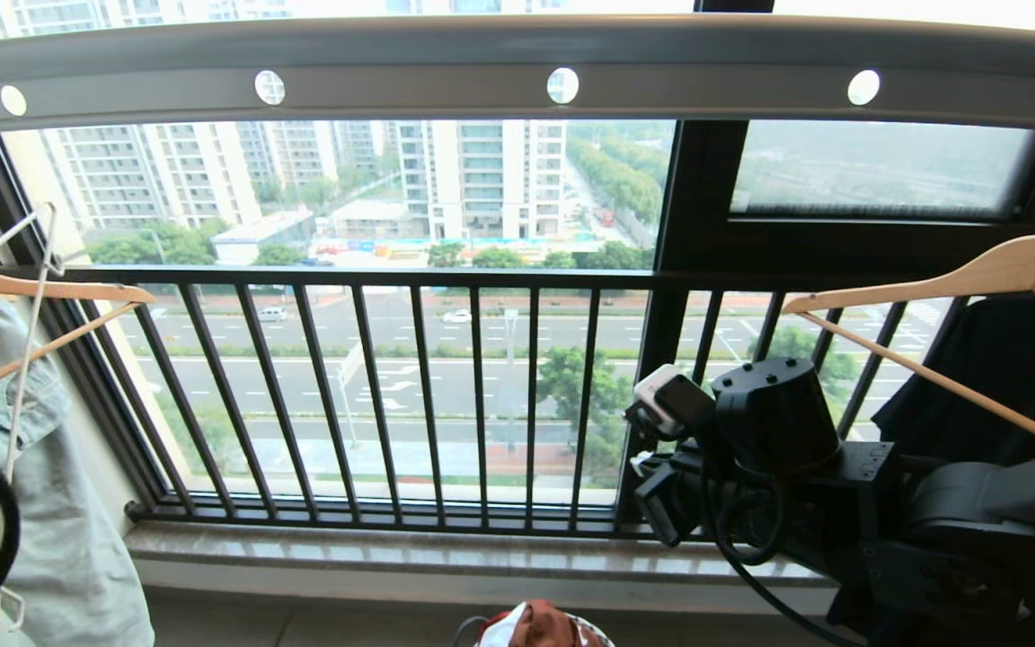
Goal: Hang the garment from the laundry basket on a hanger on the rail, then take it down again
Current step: Hang the clothes rack on the clothesline
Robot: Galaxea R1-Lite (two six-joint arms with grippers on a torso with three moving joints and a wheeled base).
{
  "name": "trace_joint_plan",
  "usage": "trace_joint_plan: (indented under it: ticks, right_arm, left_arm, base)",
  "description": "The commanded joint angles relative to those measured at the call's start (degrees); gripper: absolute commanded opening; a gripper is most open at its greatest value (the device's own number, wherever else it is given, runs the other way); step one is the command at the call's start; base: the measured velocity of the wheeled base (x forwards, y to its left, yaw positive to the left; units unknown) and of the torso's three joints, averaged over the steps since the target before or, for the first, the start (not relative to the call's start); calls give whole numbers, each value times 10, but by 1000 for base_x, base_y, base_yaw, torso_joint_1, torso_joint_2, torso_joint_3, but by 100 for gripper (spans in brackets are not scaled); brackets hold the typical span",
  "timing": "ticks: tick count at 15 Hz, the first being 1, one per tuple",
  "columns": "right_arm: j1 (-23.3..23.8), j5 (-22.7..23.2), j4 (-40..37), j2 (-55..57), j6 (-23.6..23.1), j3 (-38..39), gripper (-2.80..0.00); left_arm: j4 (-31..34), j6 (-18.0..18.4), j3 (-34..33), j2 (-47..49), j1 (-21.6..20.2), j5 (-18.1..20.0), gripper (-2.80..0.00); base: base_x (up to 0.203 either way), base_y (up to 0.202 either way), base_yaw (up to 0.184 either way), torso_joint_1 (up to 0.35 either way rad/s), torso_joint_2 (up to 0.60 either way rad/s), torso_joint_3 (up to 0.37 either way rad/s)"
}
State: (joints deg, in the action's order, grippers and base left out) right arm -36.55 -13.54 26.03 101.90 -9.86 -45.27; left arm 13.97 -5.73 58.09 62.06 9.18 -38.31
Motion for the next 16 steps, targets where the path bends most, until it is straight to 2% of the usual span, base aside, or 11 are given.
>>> trace_joint_plan:
  ticks: [1, 6, 16]
  right_arm:
    - [0, -1, 2, 3, -1, 3, -280]
    - [0, -3, 2, 0, 0, 1, -280]
    - [1, -2, 3, 1, -1, -1, -280]
  left_arm:
    - [-69, -4, -13, 61, -45, -5, -280]
    - [-190, -12, -9, 136, -62, -1, -280]
    - [-188, -7, 75, 179, -64, 0, -280]
  base:
    - [0, 0, 0, 0, 0, 0]
    - [0, 0, 0, 0, 0, 0]
    - [0, 0, 0, 0, 0, 0]
